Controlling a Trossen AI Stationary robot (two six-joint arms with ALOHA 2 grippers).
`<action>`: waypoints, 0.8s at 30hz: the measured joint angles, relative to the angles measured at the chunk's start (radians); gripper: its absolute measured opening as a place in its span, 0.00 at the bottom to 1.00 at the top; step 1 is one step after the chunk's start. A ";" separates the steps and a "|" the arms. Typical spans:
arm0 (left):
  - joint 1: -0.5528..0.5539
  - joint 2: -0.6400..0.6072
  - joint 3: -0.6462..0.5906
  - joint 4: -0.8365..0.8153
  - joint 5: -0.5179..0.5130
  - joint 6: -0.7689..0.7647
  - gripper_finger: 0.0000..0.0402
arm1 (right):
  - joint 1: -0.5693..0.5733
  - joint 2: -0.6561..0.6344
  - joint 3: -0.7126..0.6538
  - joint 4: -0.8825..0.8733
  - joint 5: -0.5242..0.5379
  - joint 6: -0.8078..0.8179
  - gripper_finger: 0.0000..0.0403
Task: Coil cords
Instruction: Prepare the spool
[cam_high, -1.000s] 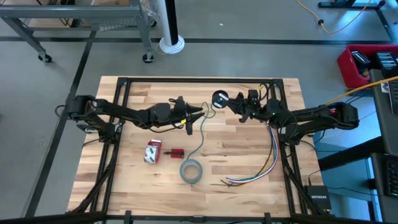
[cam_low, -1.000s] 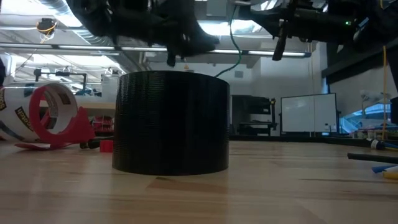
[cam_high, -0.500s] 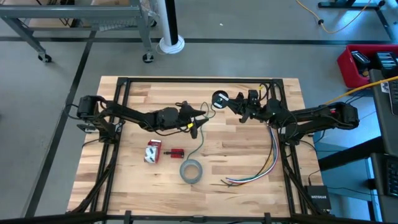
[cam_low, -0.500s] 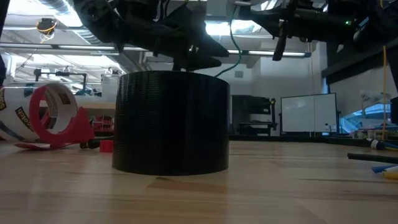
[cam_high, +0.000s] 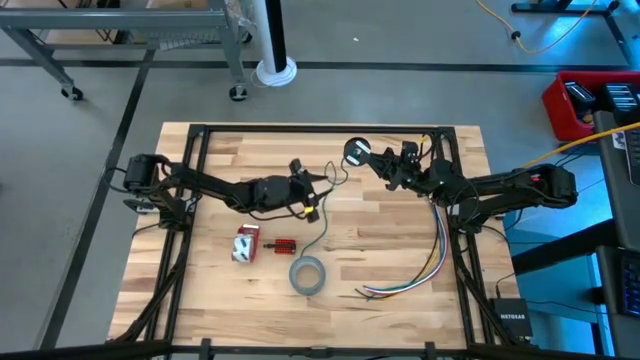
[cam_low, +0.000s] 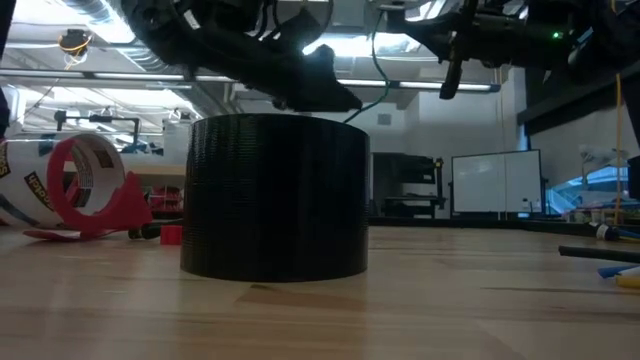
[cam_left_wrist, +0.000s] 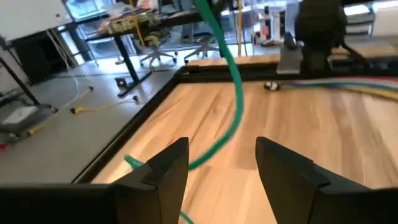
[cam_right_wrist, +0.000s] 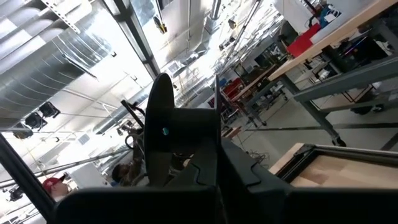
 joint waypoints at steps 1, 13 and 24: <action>0.002 0.000 0.013 0.001 0.000 -0.012 0.44 | 0.000 0.000 0.000 -0.001 0.000 0.000 0.00; 0.003 0.113 0.133 -0.011 -0.004 -0.025 0.44 | 0.000 0.048 0.000 0.061 0.001 0.000 0.00; 0.001 0.134 0.174 -0.005 -0.061 0.002 0.44 | 0.000 0.048 0.000 0.066 0.010 -0.002 0.01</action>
